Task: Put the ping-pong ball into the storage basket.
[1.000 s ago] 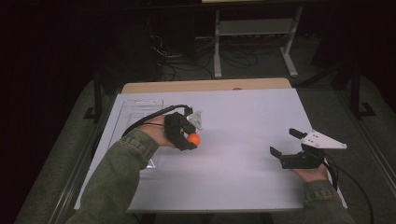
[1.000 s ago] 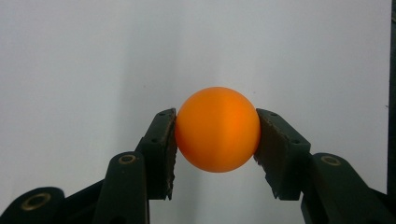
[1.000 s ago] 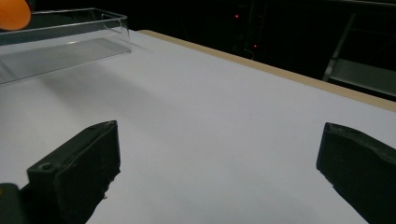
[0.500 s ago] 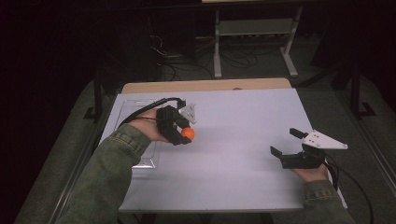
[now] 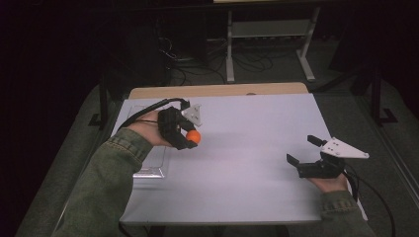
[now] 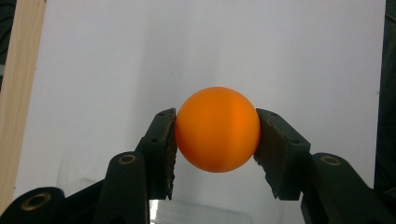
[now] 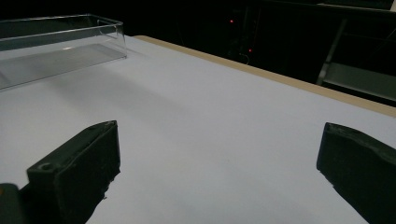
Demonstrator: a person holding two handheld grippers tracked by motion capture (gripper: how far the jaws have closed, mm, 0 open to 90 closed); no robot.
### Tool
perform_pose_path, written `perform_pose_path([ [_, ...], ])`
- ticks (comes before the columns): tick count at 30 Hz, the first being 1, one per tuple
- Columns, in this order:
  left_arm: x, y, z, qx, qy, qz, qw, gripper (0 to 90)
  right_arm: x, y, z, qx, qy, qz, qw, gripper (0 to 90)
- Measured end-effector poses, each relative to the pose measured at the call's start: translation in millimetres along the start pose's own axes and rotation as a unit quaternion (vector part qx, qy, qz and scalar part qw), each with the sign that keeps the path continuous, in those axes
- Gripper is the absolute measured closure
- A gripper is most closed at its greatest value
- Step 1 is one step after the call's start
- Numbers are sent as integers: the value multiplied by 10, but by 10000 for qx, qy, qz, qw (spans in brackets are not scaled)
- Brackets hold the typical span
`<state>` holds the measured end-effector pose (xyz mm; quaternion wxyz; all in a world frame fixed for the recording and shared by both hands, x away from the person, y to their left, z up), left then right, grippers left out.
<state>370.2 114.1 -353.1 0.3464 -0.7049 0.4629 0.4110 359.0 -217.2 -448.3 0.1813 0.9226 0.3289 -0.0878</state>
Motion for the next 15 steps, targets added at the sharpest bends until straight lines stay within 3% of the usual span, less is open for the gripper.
perform_pose_path([
  [15,-145,-110,252,-139,-179,-186,9996,509,3,-9,4,-12,-17,-18,10000,0],
])
Point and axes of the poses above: each handheld gripper's, and its own axes: x roughly forward along the jaws, z roughly out of its underside, y roughly to its right, the point moved 9 cm from there along x, roughly forward along the jaws, and after that the axes turned 15 degrees about -x, right-handed, at the moved point
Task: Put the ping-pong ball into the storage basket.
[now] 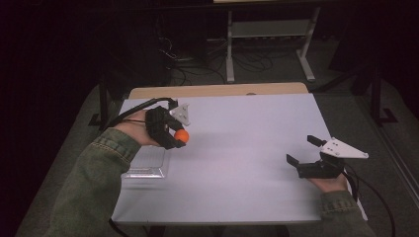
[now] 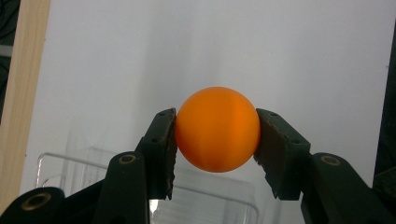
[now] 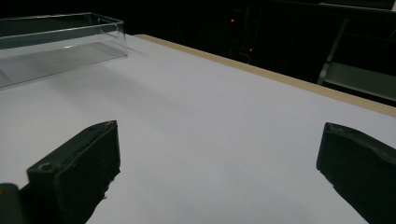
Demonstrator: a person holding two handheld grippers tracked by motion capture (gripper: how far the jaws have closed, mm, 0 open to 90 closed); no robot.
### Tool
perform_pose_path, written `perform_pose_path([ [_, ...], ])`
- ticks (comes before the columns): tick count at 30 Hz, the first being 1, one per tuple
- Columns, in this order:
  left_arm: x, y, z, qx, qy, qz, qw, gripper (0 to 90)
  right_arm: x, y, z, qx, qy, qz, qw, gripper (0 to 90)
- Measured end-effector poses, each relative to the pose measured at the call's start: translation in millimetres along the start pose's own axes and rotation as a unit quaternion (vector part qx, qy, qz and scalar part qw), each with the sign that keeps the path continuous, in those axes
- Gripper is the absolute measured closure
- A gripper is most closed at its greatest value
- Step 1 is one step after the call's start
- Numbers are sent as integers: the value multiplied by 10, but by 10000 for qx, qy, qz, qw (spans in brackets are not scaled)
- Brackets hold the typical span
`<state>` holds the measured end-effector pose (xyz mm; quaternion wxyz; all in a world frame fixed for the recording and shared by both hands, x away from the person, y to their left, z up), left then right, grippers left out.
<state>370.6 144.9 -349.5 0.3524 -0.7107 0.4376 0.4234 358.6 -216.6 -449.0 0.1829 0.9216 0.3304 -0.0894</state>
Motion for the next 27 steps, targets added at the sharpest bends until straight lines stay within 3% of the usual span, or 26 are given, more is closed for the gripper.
perform_pose_path([
  [27,-101,-195,362,-306,-240,-227,9990,509,8,-11,8,-9,-29,-30,10000,0],
])
Point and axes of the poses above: each handheld gripper's, and its own axes: x roughly forward along the jaws, z roughly out of its underside, y roughly to its right, the point moved 9 cm from there along x, roughly forward along the jaws, and after that the axes turned 15 degrees about -x, right-handed, at the moved point
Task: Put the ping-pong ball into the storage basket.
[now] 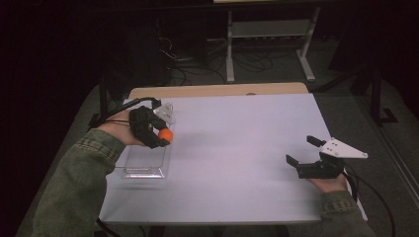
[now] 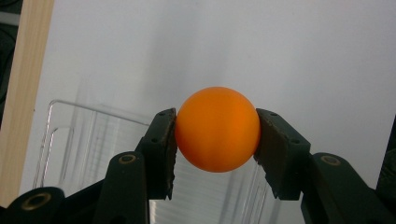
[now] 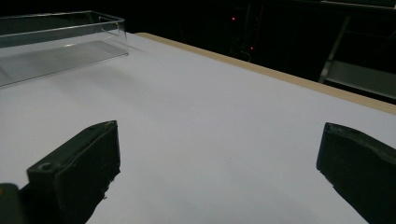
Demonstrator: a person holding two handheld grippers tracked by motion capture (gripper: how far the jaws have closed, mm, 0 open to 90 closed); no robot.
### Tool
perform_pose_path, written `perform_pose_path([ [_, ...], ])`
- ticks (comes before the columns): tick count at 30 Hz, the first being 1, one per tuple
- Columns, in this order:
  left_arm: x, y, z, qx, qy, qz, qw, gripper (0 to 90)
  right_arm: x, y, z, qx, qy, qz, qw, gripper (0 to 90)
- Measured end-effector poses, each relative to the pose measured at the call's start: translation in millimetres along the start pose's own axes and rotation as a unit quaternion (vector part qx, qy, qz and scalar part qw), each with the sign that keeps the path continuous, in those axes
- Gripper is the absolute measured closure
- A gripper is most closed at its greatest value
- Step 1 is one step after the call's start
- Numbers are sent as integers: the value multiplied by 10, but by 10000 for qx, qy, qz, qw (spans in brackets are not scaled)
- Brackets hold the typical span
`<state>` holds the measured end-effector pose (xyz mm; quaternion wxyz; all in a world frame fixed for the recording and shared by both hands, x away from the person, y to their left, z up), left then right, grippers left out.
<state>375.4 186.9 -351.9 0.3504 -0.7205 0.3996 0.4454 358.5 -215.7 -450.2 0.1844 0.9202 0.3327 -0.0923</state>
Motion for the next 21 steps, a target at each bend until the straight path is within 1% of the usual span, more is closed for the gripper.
perform_pose_path([
  [3,-18,-25,41,-17,-40,-54,10000,509,3,-3,2,3,-8,-5,10000,0],
  [6,-39,-56,98,1,-171,-103,9998,509,-3,5,2,-4,-13,20,10000,0],
  [14,-98,-116,170,-51,-224,-177,9996,509,-6,9,5,2,-19,28,10000,0],
  [15,-126,-138,214,-89,-252,-220,9994,509,-1,5,10,-8,-32,15,10000,0],
  [21,-158,-181,287,-144,-271,-236,9992,509,12,-6,15,-29,-62,0,10000,0],
])
Point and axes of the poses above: each handheld gripper's, and its own axes: x roughly forward along the jaws, z roughly out of its underside, y roughly to its right, the point moved 9 cm from there along x, roughly forward along the jaws, and after that the axes turned 15 degrees about -x, right-handed, at the moved point
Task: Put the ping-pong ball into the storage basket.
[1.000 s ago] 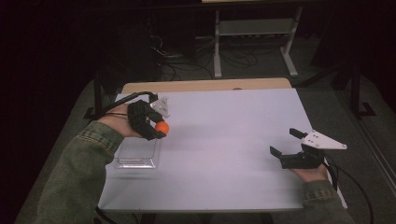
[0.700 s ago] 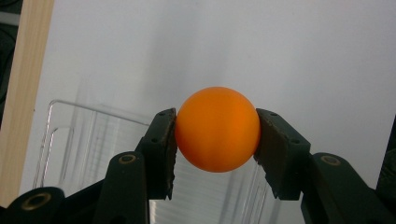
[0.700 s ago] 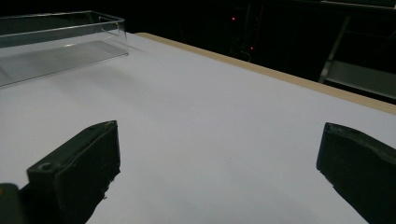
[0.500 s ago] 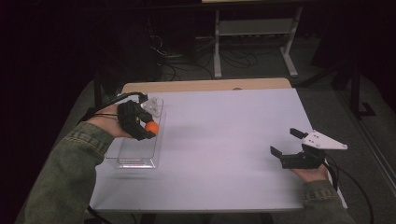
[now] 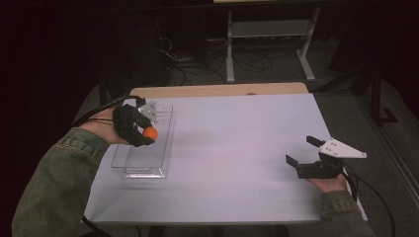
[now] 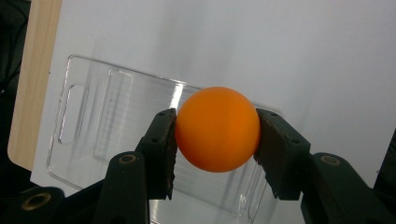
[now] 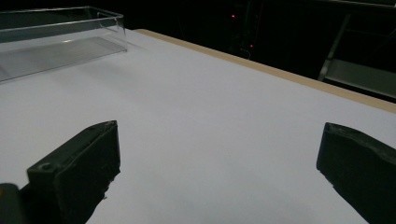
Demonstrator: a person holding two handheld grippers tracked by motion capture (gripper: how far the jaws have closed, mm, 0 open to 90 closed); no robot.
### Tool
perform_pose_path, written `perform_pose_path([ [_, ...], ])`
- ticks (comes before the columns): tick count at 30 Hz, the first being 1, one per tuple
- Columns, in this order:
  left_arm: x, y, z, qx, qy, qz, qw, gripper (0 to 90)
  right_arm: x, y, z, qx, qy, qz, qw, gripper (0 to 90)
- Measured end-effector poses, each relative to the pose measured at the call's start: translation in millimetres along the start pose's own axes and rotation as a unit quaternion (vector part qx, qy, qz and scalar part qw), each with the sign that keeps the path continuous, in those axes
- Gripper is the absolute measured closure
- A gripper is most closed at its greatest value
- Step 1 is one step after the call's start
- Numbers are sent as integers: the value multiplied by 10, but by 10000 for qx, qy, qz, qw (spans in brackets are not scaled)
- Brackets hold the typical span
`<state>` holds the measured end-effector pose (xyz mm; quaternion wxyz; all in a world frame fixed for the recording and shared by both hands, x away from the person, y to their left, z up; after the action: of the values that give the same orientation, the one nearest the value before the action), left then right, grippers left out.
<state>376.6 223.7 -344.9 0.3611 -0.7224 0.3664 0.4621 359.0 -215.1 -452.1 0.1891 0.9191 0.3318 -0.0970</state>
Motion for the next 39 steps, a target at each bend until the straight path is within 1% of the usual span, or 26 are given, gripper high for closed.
perform_pose_path([
  [7,34,-27,67,-63,-8,13,10000,509,5,-4,2,6,-1,-14,10000,0],
  [18,176,0,106,-22,-106,80,9999,509,4,-5,2,-5,-8,-7,10000,0],
  [24,221,11,106,0,-170,51,9998,509,-6,2,0,-7,-5,11,10000,0],
  [35,361,32,153,-43,-215,153,9996,509,-6,6,1,-16,-5,17,10000,0],
  [39,396,71,149,-45,-157,235,9996,509,-10,12,-3,-17,1,46,10000,0],
])
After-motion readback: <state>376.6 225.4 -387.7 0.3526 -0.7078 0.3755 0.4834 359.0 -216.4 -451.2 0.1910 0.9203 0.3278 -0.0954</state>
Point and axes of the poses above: each handheld gripper's, and its own axes: x roughly forward along the jaws, z roughly out of its underside, y roughly to its right, the point moved 9 cm from there along x, roughly forward along the jaws, and after that the axes turned 15 degrees about -x, right-handed, at the moved point
